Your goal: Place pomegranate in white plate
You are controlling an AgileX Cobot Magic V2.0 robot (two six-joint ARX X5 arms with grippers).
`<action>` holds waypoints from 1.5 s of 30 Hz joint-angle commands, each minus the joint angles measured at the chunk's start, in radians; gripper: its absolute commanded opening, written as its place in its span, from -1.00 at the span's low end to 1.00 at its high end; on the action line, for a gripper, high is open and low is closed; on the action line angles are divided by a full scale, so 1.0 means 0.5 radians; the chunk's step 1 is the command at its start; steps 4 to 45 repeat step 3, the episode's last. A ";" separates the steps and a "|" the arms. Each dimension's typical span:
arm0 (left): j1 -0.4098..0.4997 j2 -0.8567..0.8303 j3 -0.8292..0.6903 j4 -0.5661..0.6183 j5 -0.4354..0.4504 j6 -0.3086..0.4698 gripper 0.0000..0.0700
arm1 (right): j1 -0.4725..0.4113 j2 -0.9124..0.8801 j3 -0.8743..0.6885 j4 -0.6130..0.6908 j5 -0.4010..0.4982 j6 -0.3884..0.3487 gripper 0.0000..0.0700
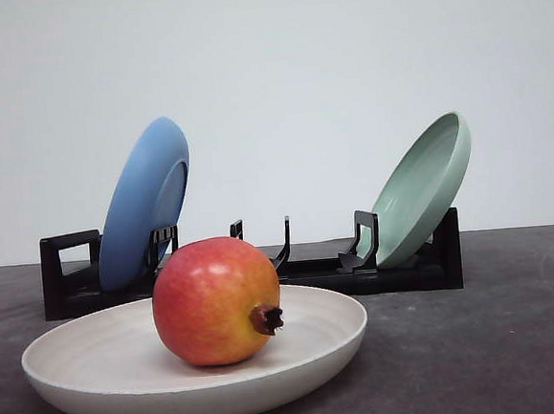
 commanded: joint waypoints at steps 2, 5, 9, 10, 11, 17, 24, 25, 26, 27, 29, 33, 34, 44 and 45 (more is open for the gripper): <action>0.002 0.001 -0.022 -0.001 -0.003 0.014 -1.00 | -0.002 0.000 -0.009 0.021 0.002 0.014 -0.96; 0.002 0.001 -0.022 -0.001 -0.003 0.014 -1.00 | -0.002 0.000 -0.009 0.021 0.002 0.014 -0.96; 0.002 0.001 -0.022 -0.001 -0.003 0.014 -1.00 | -0.002 0.000 -0.009 0.021 0.002 0.014 -0.96; 0.002 0.001 -0.022 -0.001 -0.003 0.014 -1.00 | -0.002 0.000 -0.009 0.021 0.002 0.014 -0.96; 0.002 0.001 -0.022 -0.001 -0.003 0.014 -1.00 | -0.002 0.000 -0.009 0.021 0.002 0.014 -0.96; 0.002 0.001 -0.022 -0.001 -0.003 0.014 -1.00 | -0.002 0.000 -0.009 0.021 0.002 0.014 -0.96; 0.002 0.001 -0.022 -0.001 -0.003 0.014 -1.00 | -0.002 0.000 -0.009 0.021 0.002 0.014 -0.96; 0.002 0.001 -0.022 -0.001 -0.003 0.014 -1.00 | -0.002 0.000 -0.009 0.021 0.002 0.014 -0.96; 0.002 0.001 -0.022 -0.001 -0.003 0.014 -1.00 | -0.002 0.000 -0.009 0.021 0.002 0.014 -0.96; 0.002 0.001 -0.022 -0.001 -0.003 0.014 -1.00 | -0.002 0.000 -0.009 0.021 0.002 0.014 -0.96; 0.002 0.001 -0.022 -0.001 -0.003 0.014 -1.00 | -0.002 0.000 -0.009 0.021 0.002 0.014 -0.96; 0.002 0.001 -0.022 -0.001 -0.003 0.014 -1.00 | -0.002 0.000 -0.009 0.021 0.002 0.014 -0.96; 0.002 0.001 -0.022 -0.001 -0.003 0.014 -1.00 | -0.002 0.000 -0.009 0.021 0.002 0.014 -0.96; 0.002 0.001 -0.022 -0.001 -0.003 0.014 -1.00 | -0.002 0.000 -0.009 0.021 0.002 0.014 -0.96; 0.002 0.001 -0.022 -0.001 -0.003 0.014 -1.00 | -0.002 0.000 -0.009 0.021 0.002 0.014 -0.96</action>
